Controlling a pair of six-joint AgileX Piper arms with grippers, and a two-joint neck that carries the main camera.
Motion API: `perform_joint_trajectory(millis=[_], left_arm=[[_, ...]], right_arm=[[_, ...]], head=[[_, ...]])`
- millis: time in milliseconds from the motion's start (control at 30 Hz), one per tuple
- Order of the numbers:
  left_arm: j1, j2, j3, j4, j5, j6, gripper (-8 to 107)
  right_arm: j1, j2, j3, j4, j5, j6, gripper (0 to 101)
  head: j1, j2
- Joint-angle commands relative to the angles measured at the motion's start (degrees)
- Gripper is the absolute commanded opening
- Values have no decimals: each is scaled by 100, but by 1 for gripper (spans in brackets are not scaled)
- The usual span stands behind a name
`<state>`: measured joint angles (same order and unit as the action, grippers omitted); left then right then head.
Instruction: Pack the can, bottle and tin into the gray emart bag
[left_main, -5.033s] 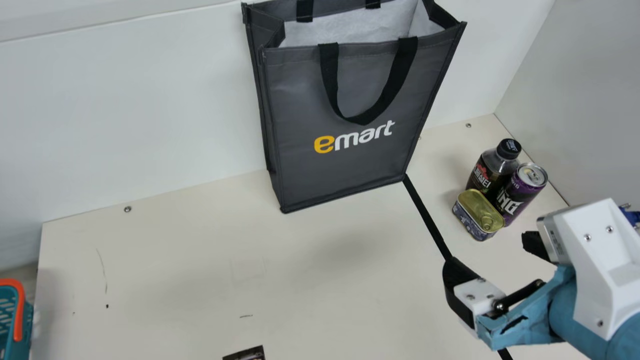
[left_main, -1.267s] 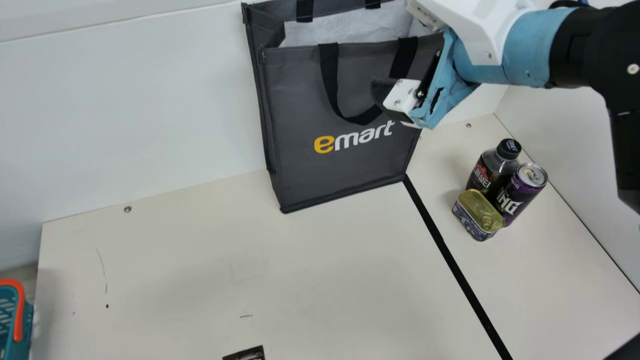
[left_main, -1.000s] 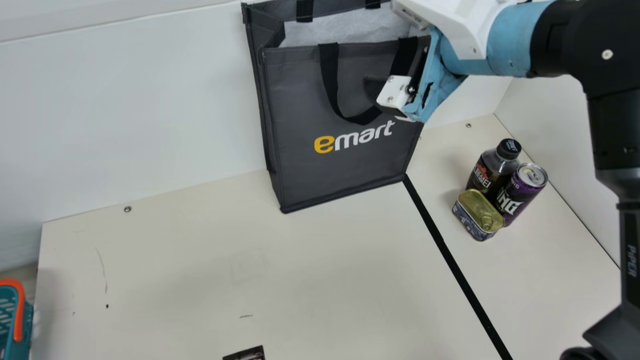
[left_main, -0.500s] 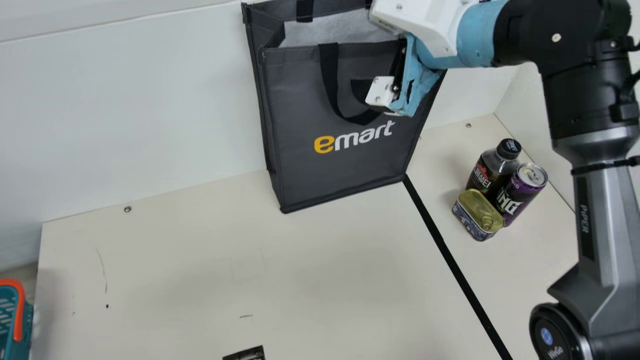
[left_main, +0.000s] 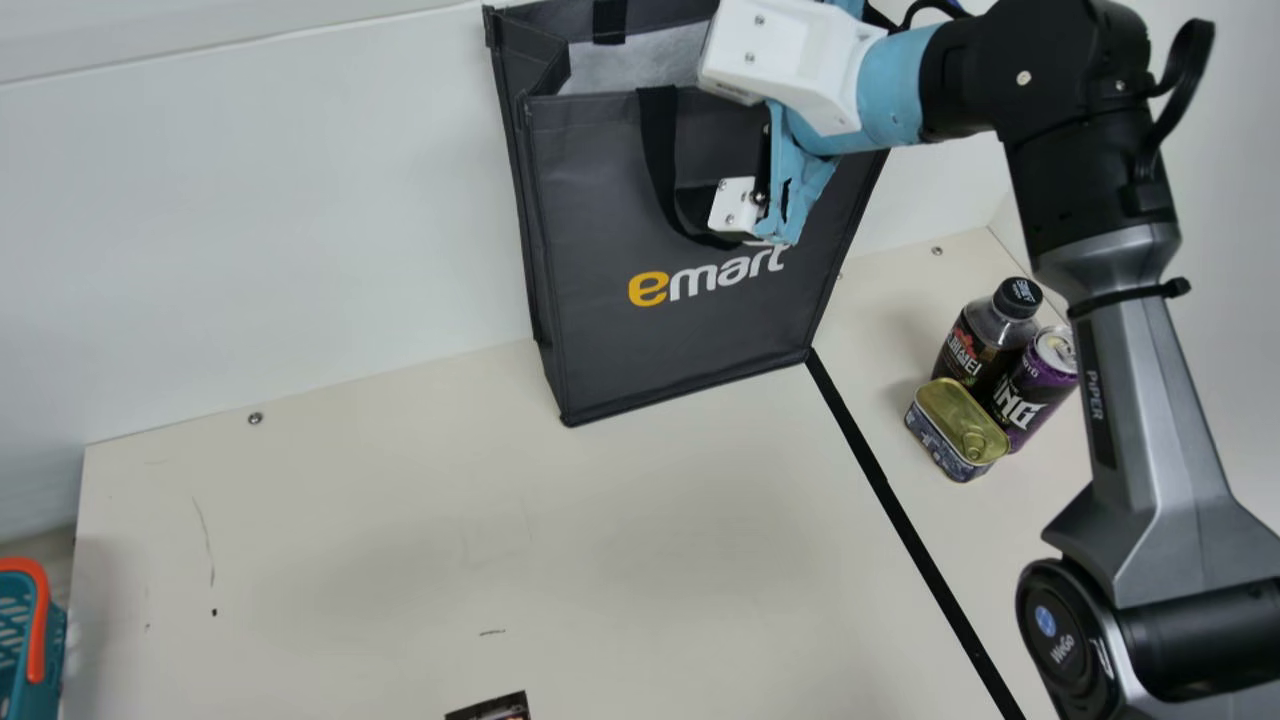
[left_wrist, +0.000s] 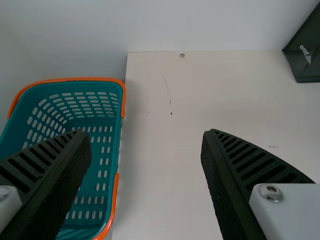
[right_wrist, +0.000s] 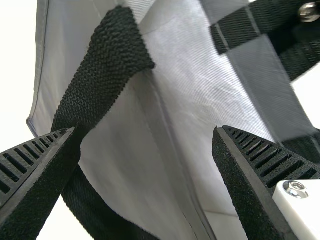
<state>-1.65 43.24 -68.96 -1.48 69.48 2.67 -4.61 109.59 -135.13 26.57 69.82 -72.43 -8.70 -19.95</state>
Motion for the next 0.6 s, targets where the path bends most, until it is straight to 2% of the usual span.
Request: perform_joint_trajectory(millis=[0, 100, 533, 567], left_arm=[[0, 0, 0, 0, 0, 0, 90], [0, 0, 0, 0, 0, 0, 90], [0, 0, 0, 0, 0, 0, 90], [0, 0, 0, 0, 0, 0, 90]], right_arm=[[6, 34, 6, 5, 9, -34, 91], [19, 91, 24, 11, 9, -87, 91], [-7, 171, 112, 151, 9, -205, 4], [-12, 172, 115, 165, 9, -207, 0]], head=[[-130, -5], [-130, -5], [-130, -5], [-130, -5]])
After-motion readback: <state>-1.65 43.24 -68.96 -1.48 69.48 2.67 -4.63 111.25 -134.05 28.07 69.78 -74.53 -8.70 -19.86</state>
